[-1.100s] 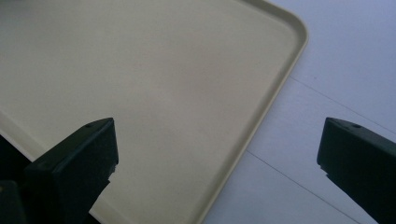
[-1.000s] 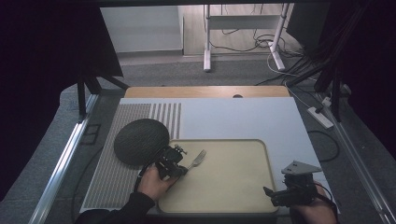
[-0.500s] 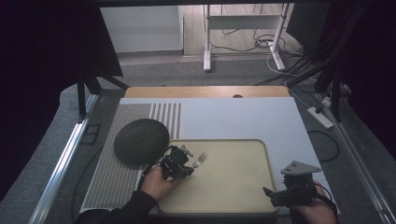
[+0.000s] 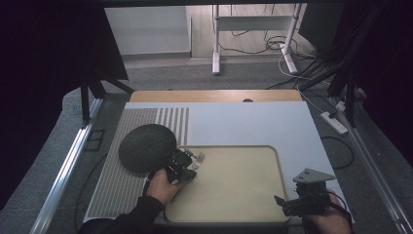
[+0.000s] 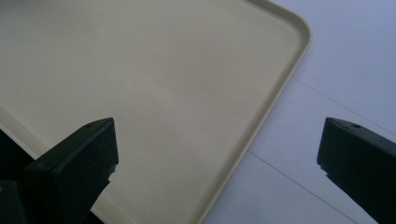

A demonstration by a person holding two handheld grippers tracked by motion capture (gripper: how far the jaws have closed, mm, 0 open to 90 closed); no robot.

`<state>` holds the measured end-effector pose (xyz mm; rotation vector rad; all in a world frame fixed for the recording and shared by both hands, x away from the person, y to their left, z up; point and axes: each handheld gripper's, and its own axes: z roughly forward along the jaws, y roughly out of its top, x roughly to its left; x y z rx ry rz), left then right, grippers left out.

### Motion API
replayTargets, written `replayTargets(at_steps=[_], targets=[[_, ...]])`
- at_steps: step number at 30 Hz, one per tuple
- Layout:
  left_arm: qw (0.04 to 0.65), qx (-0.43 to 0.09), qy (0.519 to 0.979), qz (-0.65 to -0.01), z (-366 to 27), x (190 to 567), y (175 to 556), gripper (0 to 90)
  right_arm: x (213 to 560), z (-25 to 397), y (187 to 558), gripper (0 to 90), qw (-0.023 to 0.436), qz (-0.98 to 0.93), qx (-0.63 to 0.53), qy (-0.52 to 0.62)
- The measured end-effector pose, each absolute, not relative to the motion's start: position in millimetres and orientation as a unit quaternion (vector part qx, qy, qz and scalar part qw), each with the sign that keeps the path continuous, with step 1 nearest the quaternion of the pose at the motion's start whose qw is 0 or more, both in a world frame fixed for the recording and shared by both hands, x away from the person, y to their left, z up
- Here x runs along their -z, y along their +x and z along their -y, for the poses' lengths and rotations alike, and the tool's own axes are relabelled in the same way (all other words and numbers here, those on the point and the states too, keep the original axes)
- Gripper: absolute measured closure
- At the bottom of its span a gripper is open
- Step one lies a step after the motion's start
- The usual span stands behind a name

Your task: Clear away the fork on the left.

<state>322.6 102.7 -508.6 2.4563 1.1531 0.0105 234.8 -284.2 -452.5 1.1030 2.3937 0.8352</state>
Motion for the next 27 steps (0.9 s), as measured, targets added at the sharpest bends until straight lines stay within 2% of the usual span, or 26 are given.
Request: replayTargets(at_steps=[14,17,23,27], targets=[[0.202,-0.003,0.870,-0.449,-136,509,330,88.7,452,284,235,0.0,0.187,-0.851,-0.297,0.391],[0.206,-0.003,0.872,-0.443,-135,509,330,86.0,453,284,235,0.0,0.187,-0.851,-0.297,0.391],[0.237,-0.018,0.874,-0.423,-134,501,328,69.8,452,284,235,0.0,0.186,-0.851,-0.298,0.391],[0.264,-0.032,0.870,-0.416,-137,496,326,51.5,452,284,235,0.0,0.186,-0.851,-0.298,0.391]])
